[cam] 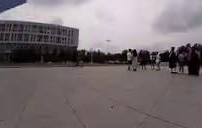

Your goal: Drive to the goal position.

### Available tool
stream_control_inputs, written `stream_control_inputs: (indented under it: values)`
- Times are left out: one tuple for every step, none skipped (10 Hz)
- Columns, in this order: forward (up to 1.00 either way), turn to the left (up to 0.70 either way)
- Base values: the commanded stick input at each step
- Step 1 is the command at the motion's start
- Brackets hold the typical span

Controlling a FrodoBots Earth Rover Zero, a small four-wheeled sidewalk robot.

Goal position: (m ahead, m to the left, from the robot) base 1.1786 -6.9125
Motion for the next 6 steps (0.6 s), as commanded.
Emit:
stream_control_inputs:
  values:
    - [0.6, -0.12]
    - [0.6, -0.14]
    - [0.6, -0.14]
    - [0.6, -0.14]
    - [0.6, -0.14]
    - [0.6, -0.14]
